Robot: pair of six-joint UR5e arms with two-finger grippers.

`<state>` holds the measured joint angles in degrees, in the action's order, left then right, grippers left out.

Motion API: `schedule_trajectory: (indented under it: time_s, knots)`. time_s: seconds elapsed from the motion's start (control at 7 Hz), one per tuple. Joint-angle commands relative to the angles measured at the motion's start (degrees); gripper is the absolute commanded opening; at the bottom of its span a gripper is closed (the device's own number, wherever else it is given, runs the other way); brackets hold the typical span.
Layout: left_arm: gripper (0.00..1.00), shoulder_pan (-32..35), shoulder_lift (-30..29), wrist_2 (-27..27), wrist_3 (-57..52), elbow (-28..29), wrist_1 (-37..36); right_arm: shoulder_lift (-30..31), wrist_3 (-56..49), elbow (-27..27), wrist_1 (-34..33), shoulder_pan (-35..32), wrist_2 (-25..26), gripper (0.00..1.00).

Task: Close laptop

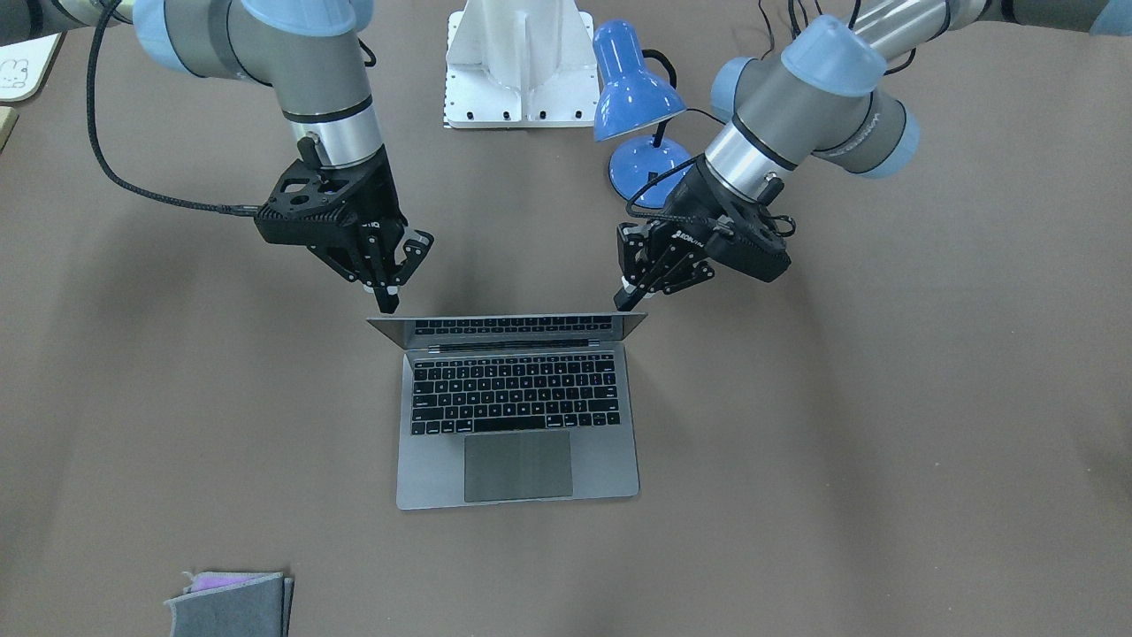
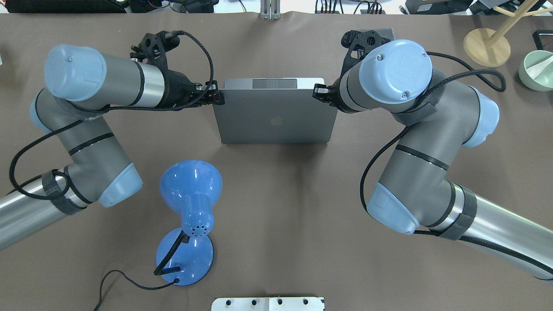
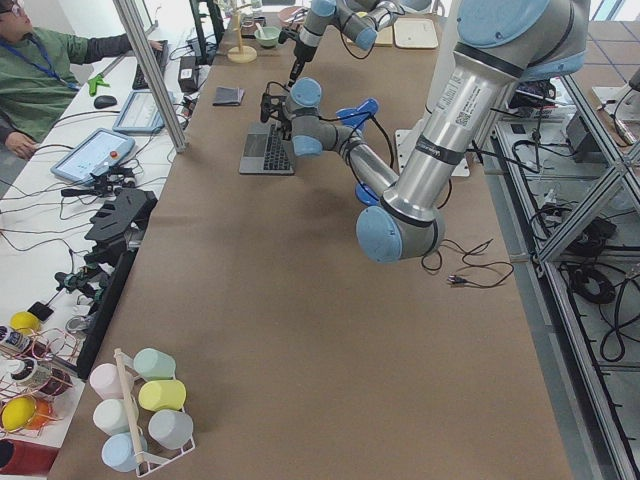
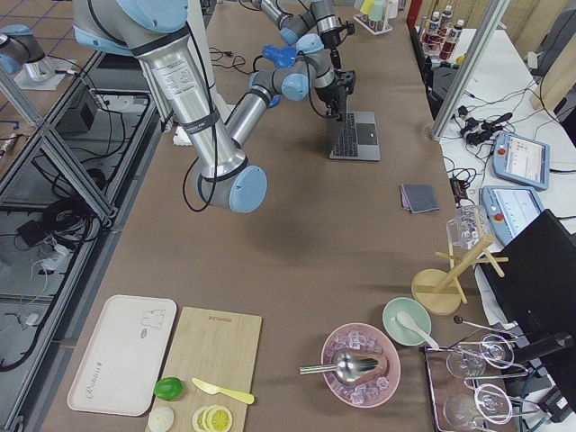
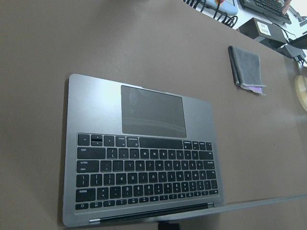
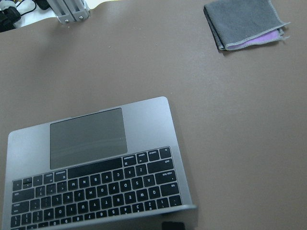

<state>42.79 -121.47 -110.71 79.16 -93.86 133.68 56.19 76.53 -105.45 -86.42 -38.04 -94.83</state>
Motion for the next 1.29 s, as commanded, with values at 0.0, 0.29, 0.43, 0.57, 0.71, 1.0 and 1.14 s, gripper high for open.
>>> schedule_trajectory:
  time_s: [0.0, 0.29, 0.43, 0.57, 0.71, 1.0, 1.14]
  knots:
    - [0.0, 1.68, -2.36, -0.03, -2.24, 4.19, 0.09, -0.2, -0.24, 3.31, 3.19, -1.07, -0.09, 0.0]
    - [0.0, 3.35, -6.13, -0.03, -3.47, 10.15, 0.09, -2.82, -0.42, 7.08, 3.19, -2.03, -0.09, 0.0]
    - [0.0, 4.14, -7.19, 0.06, -4.61, 12.45, 0.18, -3.19, -0.68, 8.23, 3.36, -2.39, -0.09, 0.0]
    - [0.0, 4.58, -8.51, 0.06, -4.63, 14.82, 0.18, -4.58, -0.86, 10.24, 3.37, -2.57, -0.09, 0.0]
    - [0.0, 4.5, -10.44, 1.8, -4.8, 17.89, 0.27, -5.73, -0.86, 12.09, 3.71, -2.65, -0.09, 0.0]
    - [0.0, 4.41, -12.39, 3.47, -7.17, 22.74, 0.27, -7.49, -0.68, 18.42, 9.42, -2.92, 0.0, 0.0]
    - [0.0, 4.24, -13.17, 3.83, -7.87, 24.76, 0.27, -8.8, -0.77, 20.88, 9.52, -3.09, -0.09, 0.0]
